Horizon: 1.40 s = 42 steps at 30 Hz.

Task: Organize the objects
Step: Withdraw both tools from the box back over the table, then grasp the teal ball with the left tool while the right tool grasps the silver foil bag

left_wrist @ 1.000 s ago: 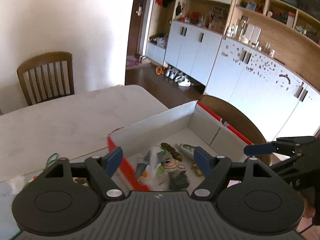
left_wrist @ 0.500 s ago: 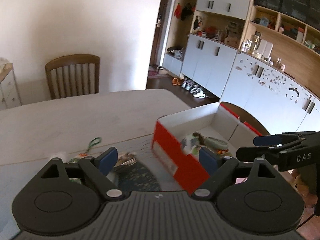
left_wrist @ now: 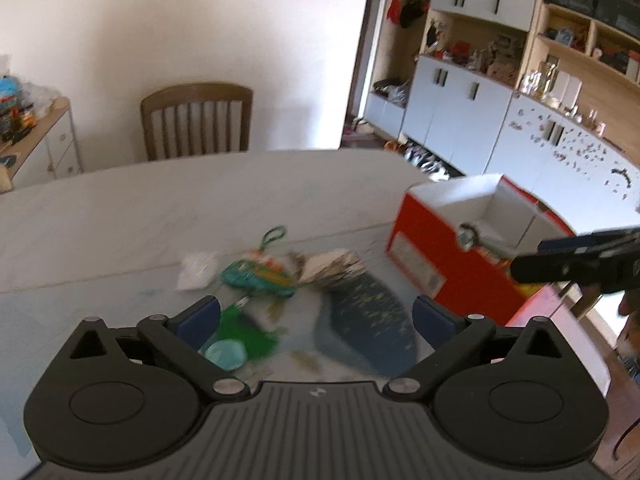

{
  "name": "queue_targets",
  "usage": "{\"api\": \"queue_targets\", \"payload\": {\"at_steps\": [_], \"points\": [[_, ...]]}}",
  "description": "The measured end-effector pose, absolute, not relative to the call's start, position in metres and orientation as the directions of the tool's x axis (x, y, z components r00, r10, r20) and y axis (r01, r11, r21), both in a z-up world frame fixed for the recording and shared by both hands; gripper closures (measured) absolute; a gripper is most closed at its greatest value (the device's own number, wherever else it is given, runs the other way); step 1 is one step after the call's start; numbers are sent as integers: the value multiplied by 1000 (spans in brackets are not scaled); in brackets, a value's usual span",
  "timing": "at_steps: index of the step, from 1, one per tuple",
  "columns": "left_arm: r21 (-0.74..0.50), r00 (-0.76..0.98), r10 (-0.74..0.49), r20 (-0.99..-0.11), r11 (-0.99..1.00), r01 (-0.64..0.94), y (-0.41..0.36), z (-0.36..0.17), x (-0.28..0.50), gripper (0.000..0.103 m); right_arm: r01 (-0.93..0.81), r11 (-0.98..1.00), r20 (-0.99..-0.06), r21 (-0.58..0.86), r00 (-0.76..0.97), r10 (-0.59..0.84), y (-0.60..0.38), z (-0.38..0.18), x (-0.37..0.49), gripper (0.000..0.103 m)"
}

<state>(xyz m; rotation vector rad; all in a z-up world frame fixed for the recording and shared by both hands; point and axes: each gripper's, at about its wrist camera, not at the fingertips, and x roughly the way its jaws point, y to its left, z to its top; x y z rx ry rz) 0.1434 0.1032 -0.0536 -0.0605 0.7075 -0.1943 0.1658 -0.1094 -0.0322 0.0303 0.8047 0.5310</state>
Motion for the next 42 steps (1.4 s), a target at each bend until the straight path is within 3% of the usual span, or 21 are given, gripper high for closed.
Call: {"api": "queue_targets", "payload": {"at_steps": [13, 20, 33, 42], "points": [[-82, 690, -146, -709, 989, 124, 150, -118, 161, 0, -497, 849, -760, 178, 479, 440, -52, -75, 186, 1], [-89, 663, -149, -734, 988, 124, 161, -142, 179, 0, -540, 829, -797, 142, 435, 420, -28, -100, 193, 7], [-61, 670, -94, -736, 995, 73, 158, -163, 200, 0, -450, 883, -780, 132, 503, 373, -17, -98, 261, 6], [-73, 667, -83, -740, 996, 43, 154, -167, 205, 0, -327, 928, -829, 181, 456, 322, 5, -121, 305, 6]]}}
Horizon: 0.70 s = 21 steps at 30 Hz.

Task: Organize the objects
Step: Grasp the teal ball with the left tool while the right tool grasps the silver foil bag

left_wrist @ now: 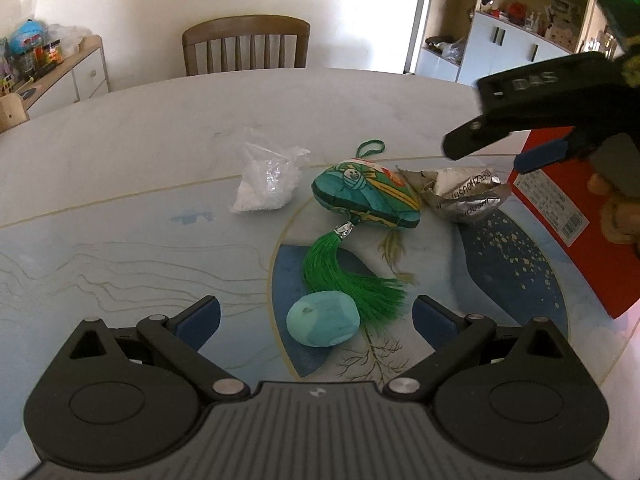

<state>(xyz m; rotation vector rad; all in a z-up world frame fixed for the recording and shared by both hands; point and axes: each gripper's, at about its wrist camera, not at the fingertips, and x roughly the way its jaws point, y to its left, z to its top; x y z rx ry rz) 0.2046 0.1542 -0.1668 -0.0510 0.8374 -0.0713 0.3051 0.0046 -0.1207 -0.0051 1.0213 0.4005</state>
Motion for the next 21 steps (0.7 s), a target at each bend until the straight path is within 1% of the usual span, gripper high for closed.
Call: {"api": "queue_targets", "payload": {"at_steps": [4, 7, 10, 12, 13, 14, 15, 16, 17, 18, 19, 21], "points": [[-62, 666, -61, -743, 998, 22, 152, -170, 206, 1, -297, 941, -861, 165, 422, 284, 12, -136, 311, 7], [-64, 671, -54, -739, 998, 10, 152, -170, 206, 2, -278, 939, -875, 203, 379, 301, 10, -144, 314, 13], [-83, 670, -77, -738, 996, 24, 152, -169, 205, 15, -290, 933, -878, 215, 361, 315, 11, -145, 313, 18], [-100, 669, -97, -737, 994, 34, 151, -168, 205, 27, -299, 927, -878, 226, 350, 327, 11, -145, 312, 27], [-115, 669, -112, -735, 993, 40, 152, -167, 205, 31, -302, 924, -878, 234, 344, 334, 11, -145, 310, 29], [-124, 670, -121, -732, 991, 44, 152, -166, 204, 40, -303, 923, -878, 238, 340, 337, 11, -145, 310, 31], [-127, 669, -125, -733, 991, 46, 152, -165, 204, 45, -304, 922, -878, 240, 337, 340, 11, -145, 309, 33], [-128, 666, -127, -735, 991, 47, 152, -165, 204, 46, -304, 923, -878, 238, 339, 338, 10, -145, 307, 34], [-130, 662, -127, -739, 991, 45, 152, -166, 204, 50, -303, 923, -878, 237, 339, 337, 10, -145, 306, 35], [-131, 658, -124, -743, 991, 39, 153, -167, 204, 59, -303, 923, -878, 238, 339, 338, 9, -145, 305, 36], [-132, 652, -120, -749, 991, 31, 153, -168, 204, 65, -299, 923, -877, 243, 339, 341, 9, -143, 304, 37], [-140, 651, -121, -749, 990, 23, 155, -167, 203, 64, -294, 922, -874, 253, 338, 348, 6, -141, 303, 39]]}}
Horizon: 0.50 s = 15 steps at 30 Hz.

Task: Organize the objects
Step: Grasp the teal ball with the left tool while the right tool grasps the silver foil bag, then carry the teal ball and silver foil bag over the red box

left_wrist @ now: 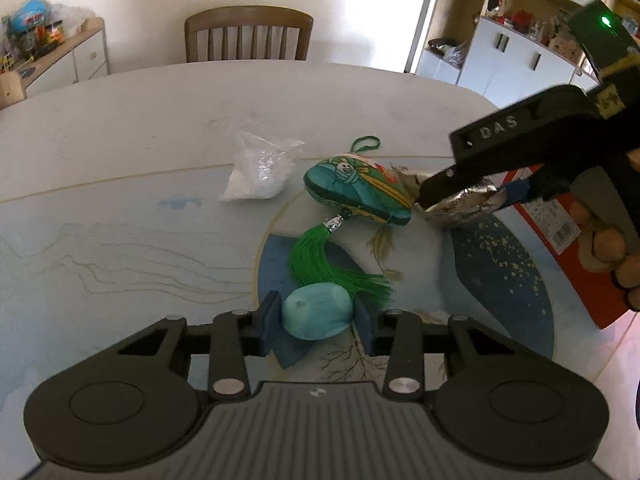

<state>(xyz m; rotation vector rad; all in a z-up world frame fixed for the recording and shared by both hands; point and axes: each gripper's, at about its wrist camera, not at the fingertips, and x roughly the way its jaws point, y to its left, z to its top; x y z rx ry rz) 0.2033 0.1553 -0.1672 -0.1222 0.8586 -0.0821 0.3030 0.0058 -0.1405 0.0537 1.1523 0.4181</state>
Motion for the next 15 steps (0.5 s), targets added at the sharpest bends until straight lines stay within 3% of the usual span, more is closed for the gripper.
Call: {"api": "queue_targets", "payload": {"at_steps": [4, 15], "points": [[-142, 656, -120, -745, 990, 20, 155, -163, 201, 64, -291, 919, -866, 266, 345, 360, -3, -136, 299, 48], [-144, 666, -113, -737, 990, 8, 153, -136, 182, 64, -321, 899, -845, 297, 350, 404, -30, -116, 274, 49]]}}
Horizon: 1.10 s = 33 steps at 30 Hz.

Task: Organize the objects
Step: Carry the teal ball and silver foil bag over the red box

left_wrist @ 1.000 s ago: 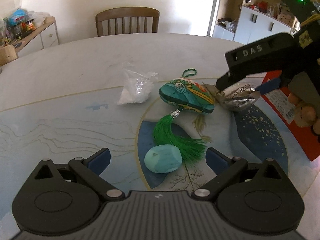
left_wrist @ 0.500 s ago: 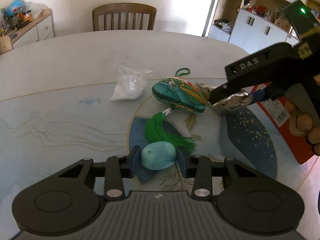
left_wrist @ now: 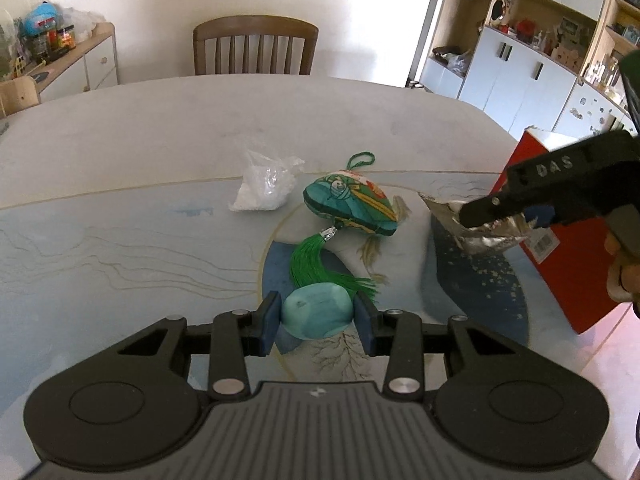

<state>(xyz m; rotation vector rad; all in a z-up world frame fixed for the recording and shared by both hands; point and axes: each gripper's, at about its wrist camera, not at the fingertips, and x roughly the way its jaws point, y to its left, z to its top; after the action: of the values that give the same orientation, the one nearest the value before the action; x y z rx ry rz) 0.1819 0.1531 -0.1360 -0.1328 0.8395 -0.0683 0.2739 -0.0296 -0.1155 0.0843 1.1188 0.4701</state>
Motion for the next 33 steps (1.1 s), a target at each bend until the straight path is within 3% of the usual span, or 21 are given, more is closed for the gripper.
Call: {"api": "queue_targets", "payload": {"at_steps": [20, 33], "points": [[-147, 709, -208, -673, 978, 148, 82, -47, 157, 64, -399, 842, -724, 364, 447, 525, -110, -32, 199, 49], [-155, 694, -280, -664, 959, 239, -3, -30, 170, 64, -362, 861, -693, 358, 514, 505, -196, -22, 196, 49]]}}
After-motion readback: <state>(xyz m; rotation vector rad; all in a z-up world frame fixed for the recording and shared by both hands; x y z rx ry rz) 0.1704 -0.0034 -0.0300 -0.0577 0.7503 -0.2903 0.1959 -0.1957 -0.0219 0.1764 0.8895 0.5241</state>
